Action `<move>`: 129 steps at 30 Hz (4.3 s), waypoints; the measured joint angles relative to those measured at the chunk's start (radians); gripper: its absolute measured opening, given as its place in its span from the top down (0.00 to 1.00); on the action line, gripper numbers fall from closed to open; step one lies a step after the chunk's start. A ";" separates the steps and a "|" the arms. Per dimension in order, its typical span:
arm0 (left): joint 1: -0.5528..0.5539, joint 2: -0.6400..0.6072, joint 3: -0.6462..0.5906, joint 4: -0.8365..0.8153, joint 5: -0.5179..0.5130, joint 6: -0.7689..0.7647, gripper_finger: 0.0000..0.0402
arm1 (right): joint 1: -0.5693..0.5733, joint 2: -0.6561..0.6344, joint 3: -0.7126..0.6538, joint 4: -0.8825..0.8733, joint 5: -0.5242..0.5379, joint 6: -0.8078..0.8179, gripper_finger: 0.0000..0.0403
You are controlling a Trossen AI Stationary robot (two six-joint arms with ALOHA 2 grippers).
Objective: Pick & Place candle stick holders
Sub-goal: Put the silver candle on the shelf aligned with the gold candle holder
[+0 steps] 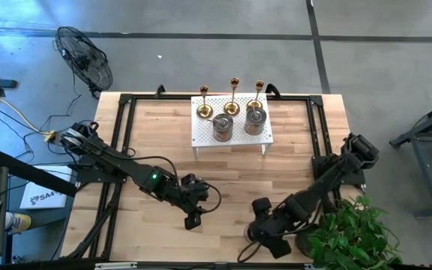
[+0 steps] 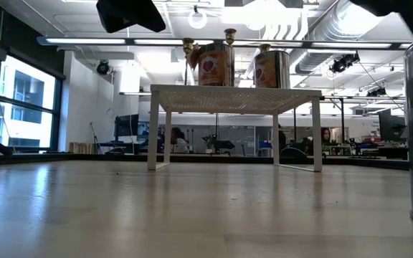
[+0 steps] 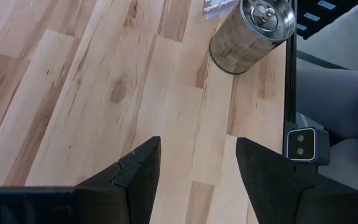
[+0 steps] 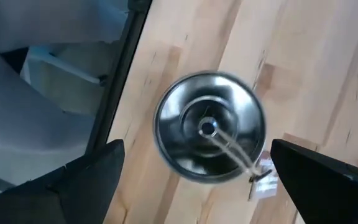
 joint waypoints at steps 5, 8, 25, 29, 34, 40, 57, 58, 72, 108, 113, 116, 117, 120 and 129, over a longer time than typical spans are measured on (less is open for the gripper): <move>0.000 0.000 0.000 0.000 0.000 0.000 0.49 | 0.000 0.010 0.001 0.006 -0.006 0.021 0.01; 0.000 0.000 0.000 0.001 0.000 0.000 0.49 | 0.000 0.039 0.000 0.008 -0.021 0.018 0.01; 0.000 0.000 0.000 0.002 0.000 0.000 0.49 | 0.017 0.070 0.001 -0.005 0.067 -0.001 0.01; 0.000 0.000 0.000 0.001 0.000 0.000 0.48 | 0.027 0.070 0.001 -0.019 0.097 -0.010 0.01; 0.000 0.000 0.000 0.001 0.000 0.000 0.49 | 0.027 0.070 0.001 -0.023 0.160 -0.037 0.01; 0.000 0.000 0.000 0.002 0.000 0.000 0.49 | 0.027 0.070 0.001 -0.023 0.214 -0.079 0.01; 0.000 0.000 0.000 0.002 0.000 0.000 0.49 | -0.002 0.100 0.000 -0.007 0.191 -0.098 0.01; 0.000 0.000 0.000 0.002 0.000 0.000 0.49 | -0.003 0.102 0.000 -0.005 0.187 -0.098 0.01; 0.000 0.000 0.000 0.003 0.000 0.000 0.49 | -0.010 0.111 0.000 0.025 0.158 -0.071 0.01; 0.000 0.000 0.000 0.003 0.000 0.000 0.49 | -0.013 0.158 0.000 0.068 0.115 0.052 0.13; 0.000 0.000 0.000 0.003 0.000 0.000 0.49 | 0.007 0.158 0.000 0.093 0.081 0.040 0.13; 0.000 0.000 0.000 0.003 0.000 0.000 0.49 | 0.010 0.157 0.000 0.100 0.070 0.043 0.13; 0.000 0.000 0.000 0.003 0.000 0.000 0.49 | 0.010 0.157 0.000 0.100 0.068 0.044 0.13; 0.000 0.000 0.000 0.003 0.000 0.000 0.49 | 0.007 0.157 0.000 0.101 0.077 0.035 0.13; 0.000 0.000 0.000 0.003 0.000 0.000 0.49 | 0.008 0.154 0.000 0.110 0.068 0.014 0.13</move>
